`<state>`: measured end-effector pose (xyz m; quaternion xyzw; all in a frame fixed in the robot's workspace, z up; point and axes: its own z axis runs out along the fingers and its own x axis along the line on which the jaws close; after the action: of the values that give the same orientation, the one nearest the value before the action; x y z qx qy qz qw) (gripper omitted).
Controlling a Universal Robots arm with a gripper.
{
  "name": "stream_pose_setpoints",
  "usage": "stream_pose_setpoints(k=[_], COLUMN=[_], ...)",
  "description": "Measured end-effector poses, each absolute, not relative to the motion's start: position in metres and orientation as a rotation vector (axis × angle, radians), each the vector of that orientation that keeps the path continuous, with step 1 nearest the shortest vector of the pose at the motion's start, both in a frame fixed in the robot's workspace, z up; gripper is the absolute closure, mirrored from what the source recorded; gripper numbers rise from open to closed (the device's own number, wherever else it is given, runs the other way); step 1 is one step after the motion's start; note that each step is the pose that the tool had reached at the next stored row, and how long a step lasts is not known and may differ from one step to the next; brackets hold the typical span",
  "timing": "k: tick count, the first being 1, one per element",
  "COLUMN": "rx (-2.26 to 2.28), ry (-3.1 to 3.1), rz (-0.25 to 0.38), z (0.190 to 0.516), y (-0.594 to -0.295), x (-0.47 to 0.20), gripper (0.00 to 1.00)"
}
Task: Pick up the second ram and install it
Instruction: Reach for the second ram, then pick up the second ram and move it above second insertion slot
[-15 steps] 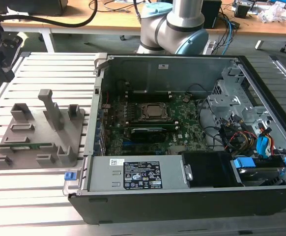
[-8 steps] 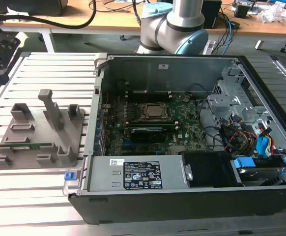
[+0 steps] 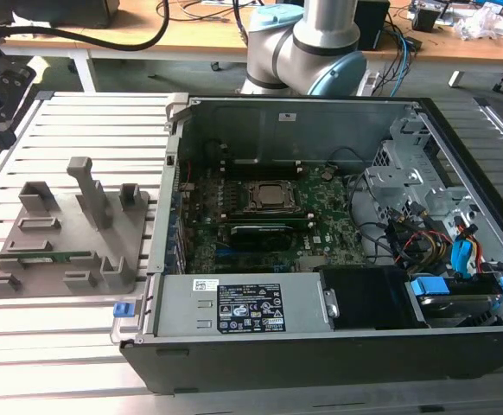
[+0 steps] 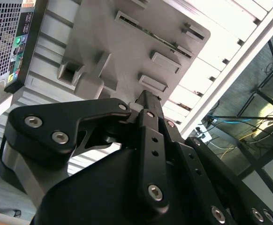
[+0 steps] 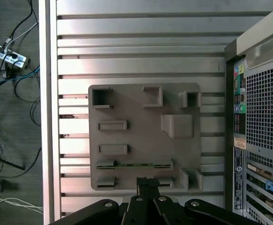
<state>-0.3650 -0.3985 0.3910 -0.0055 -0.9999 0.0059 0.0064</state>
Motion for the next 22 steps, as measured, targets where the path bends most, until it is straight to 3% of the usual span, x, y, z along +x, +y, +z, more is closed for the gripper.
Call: stream_pose_setpoints(k=[9, 22], rx=[0.049, 0.591], ry=[-3.129, -3.075], rz=[0.018, 0.021], z=[0.3909, 0.3909], y=[-0.3986, -0.3979], x=[-0.3649, -0.3649], gripper=[0.89, 0.89])
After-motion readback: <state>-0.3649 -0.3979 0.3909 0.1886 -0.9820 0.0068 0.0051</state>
